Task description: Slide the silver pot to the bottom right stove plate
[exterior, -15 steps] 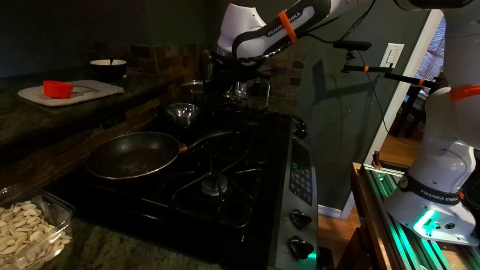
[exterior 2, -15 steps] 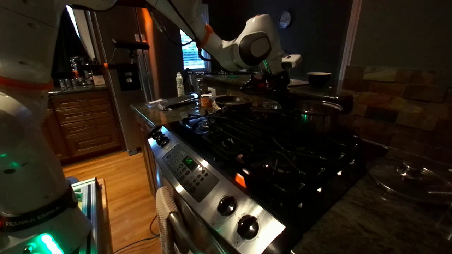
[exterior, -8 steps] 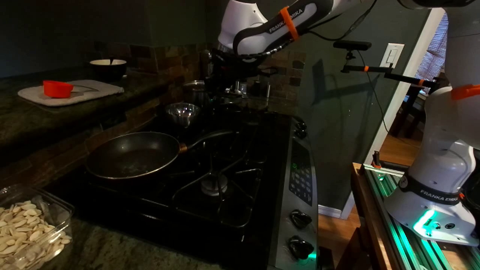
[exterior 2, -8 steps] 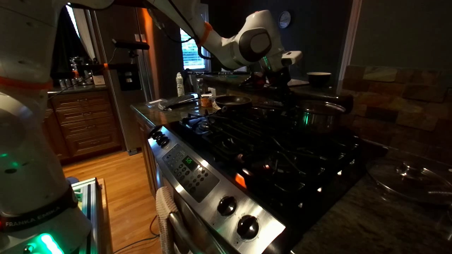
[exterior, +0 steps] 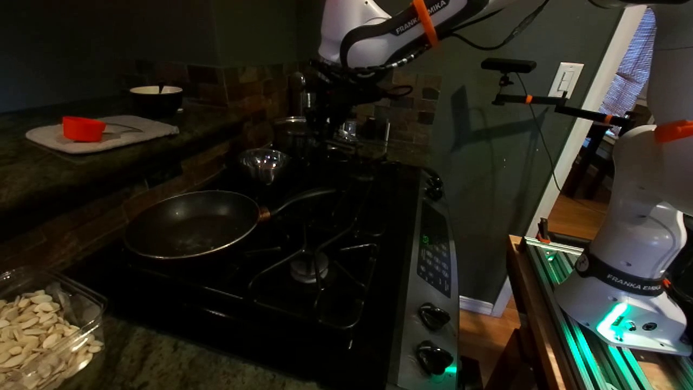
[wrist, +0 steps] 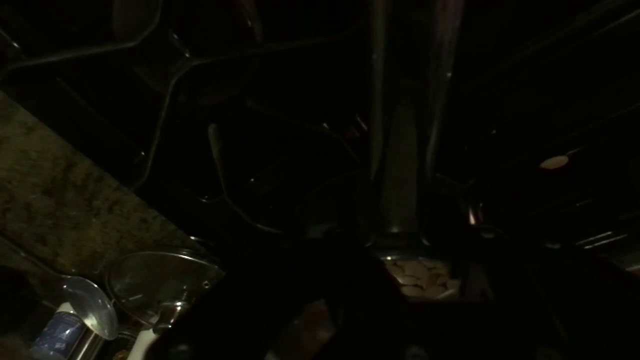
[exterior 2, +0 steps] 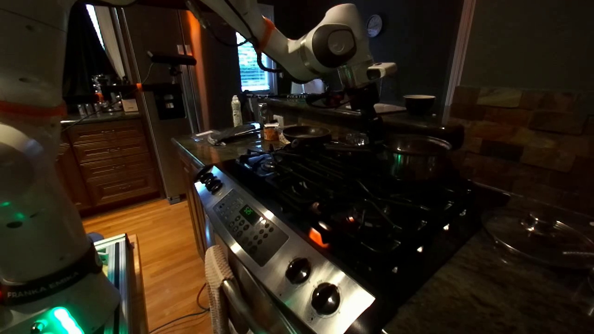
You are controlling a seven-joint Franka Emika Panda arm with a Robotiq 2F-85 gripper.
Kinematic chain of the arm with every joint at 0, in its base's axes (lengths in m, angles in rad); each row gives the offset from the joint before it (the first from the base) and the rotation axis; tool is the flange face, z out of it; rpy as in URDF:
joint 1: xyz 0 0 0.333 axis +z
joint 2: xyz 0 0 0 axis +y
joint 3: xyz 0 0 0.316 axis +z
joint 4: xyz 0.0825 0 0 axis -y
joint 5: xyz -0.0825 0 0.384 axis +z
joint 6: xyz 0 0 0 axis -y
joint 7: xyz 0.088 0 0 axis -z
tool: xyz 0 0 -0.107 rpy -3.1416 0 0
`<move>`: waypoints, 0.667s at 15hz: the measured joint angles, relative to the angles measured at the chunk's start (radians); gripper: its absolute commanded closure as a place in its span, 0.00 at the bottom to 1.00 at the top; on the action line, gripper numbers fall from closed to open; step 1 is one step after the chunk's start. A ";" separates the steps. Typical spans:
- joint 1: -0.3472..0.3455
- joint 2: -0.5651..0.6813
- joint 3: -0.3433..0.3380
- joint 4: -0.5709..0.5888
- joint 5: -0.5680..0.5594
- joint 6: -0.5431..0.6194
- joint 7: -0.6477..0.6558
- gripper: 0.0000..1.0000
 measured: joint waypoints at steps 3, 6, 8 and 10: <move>0.000 -0.007 0.004 0.000 0.000 -0.048 0.001 0.83; -0.001 -0.009 0.007 0.000 0.000 -0.063 0.001 0.73; -0.002 -0.009 0.009 0.000 0.001 -0.063 0.001 0.66; -0.002 -0.009 0.013 0.000 0.002 -0.062 0.001 0.58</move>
